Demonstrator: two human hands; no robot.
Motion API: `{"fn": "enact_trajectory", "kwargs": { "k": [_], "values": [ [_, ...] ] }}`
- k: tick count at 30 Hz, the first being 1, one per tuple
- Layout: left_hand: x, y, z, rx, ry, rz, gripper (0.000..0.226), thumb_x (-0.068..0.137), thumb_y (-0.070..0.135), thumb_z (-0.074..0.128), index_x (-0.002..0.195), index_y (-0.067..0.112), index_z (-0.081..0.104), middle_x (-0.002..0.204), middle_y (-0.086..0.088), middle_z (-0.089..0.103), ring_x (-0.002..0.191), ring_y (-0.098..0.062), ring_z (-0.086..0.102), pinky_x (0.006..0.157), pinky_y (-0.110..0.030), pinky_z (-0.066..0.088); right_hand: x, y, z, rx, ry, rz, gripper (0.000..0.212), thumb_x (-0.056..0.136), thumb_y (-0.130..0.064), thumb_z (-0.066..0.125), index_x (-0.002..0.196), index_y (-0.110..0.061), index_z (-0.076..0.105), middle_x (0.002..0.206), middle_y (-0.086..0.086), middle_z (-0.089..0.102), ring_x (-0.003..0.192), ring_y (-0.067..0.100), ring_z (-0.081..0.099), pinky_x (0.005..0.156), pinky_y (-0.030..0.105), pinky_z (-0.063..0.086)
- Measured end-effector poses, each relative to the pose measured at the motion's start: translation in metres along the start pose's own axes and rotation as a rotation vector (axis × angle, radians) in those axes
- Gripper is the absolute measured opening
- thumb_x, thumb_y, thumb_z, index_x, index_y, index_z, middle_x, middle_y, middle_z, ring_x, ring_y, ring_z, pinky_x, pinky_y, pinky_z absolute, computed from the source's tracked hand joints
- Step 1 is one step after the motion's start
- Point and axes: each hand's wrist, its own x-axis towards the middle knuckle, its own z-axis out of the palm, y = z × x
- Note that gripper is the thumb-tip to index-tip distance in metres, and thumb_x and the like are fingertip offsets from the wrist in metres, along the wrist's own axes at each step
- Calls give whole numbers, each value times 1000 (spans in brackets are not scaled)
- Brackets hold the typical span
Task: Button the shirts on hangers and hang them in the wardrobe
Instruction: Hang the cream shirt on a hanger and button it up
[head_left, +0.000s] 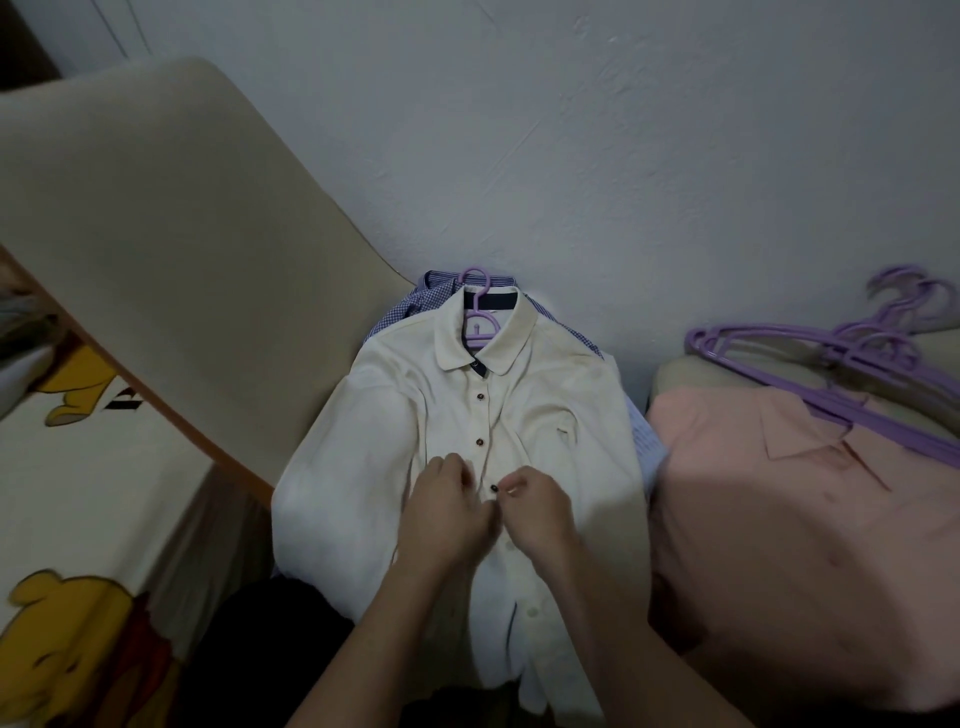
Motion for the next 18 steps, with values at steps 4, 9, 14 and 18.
{"fn": "enact_trajectory", "kwargs": {
  "k": [4, 9, 14, 18],
  "values": [
    [3, -4, 0, 14, 73, -29, 12, 87, 19, 59, 78, 13, 57, 81, -3, 61, 79, -23, 61, 65, -31, 40, 3, -3, 3, 92, -25, 52, 12, 71, -38, 58, 74, -33, 68, 80, -8, 71, 75, 17, 69, 71, 39, 61],
    [5, 3, -7, 211, 30, -11, 25, 98, 29, 52, 84, 12, 64, 92, -8, 67, 91, -27, 64, 68, -30, 40, 14, -10, 10, -42, -13, 67, 15, 73, -26, 64, 68, -13, 70, 76, 10, 72, 79, 30, 70, 70, 33, 58],
    [7, 3, -9, 46, -29, -63, 21, 85, 23, 64, 66, 19, 54, 73, 3, 61, 75, -17, 61, 61, -30, 41, 10, -15, 13, 41, -26, 88, 16, 73, -25, 61, 65, -13, 68, 68, 3, 69, 73, 29, 69, 62, 33, 55],
    [6, -7, -9, -306, 26, -200, 8, 78, 16, 73, 71, 14, 69, 68, 2, 69, 66, -13, 66, 64, -27, 52, 0, -13, 17, 294, 4, 121, 14, 69, -30, 66, 61, -19, 69, 60, 2, 70, 62, 23, 69, 61, 41, 60]
  ]
}}
